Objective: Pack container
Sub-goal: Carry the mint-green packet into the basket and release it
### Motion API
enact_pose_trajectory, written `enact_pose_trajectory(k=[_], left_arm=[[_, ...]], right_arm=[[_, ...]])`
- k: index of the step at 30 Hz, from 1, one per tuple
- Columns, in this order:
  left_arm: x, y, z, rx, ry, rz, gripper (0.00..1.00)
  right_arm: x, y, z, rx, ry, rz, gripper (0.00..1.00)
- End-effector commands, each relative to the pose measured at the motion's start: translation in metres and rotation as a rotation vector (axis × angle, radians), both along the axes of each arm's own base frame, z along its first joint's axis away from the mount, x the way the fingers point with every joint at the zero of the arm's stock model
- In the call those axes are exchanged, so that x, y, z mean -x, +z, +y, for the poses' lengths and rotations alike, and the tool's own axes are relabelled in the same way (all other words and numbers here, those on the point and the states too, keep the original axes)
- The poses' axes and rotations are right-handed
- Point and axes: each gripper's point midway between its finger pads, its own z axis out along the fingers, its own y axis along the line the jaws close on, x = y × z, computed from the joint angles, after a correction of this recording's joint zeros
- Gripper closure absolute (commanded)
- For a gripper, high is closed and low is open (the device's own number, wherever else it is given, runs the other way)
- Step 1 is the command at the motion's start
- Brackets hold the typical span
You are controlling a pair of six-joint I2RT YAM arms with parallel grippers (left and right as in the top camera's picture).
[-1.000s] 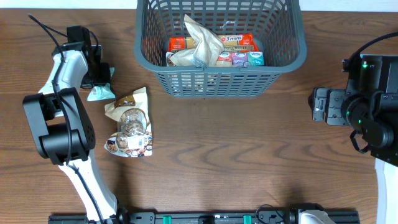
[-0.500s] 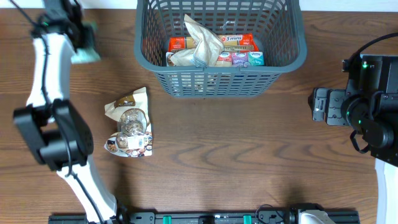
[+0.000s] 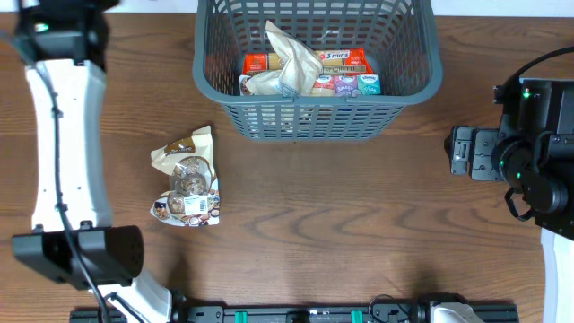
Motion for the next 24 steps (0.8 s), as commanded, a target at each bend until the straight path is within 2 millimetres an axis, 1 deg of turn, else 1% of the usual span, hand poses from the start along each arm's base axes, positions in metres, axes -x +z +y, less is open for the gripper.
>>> enact_pose_trajectory(k=[1,2,4,7,11,13,15,19,20,21,23,24], left_arm=[[0.032,-0.002,-0.080,0.045,-0.361,-0.006,0.94],[0.042,-0.003,-0.099,0.040,-0.429,-0.010,0.94],[0.058,-0.007,-0.128,0.025,-0.529,-0.018,0.94],[0.079,-0.014,-0.170,-0.004,-0.631,-0.016,0.94],[0.111,-0.025,-0.218,-0.062,-0.750,-0.021,0.94],[0.124,-0.031,-0.236,-0.089,-0.782,-0.017,0.94],[0.130,-0.038,-0.249,-0.114,-0.780,-0.005,0.94],[0.136,-0.051,-0.265,-0.140,-0.779,0.019,0.94],[0.137,-0.055,-0.268,-0.140,-0.786,0.029,0.93],[0.137,-0.057,-0.269,-0.141,-0.789,0.039,0.83],[0.136,-0.066,-0.270,-0.142,-0.792,0.064,0.49],[0.136,-0.069,-0.271,-0.143,-0.793,0.073,0.45]], right_arm=[[0.002,0.001,-0.001,-0.009,-0.019,-0.009,0.01],[0.002,0.001,-0.001,-0.009,-0.019,-0.009,0.01],[0.002,0.001,-0.001,-0.009,-0.019,-0.009,0.01],[0.002,0.001,-0.001,-0.009,-0.019,-0.009,0.01],[0.002,0.001,-0.001,-0.010,-0.019,-0.009,0.01],[0.002,0.001,-0.001,-0.010,-0.019,-0.007,0.01],[0.003,0.001,-0.001,-0.010,-0.019,-0.005,0.01],[0.004,-0.001,-0.001,-0.010,-0.019,0.003,0.01],[0.005,-0.001,-0.001,-0.009,-0.019,0.007,0.01],[0.006,-0.002,-0.001,-0.009,-0.019,0.011,0.01],[0.008,-0.003,-0.001,-0.009,-0.019,0.021,0.01],[0.009,-0.004,-0.001,-0.009,-0.019,0.025,0.01]])
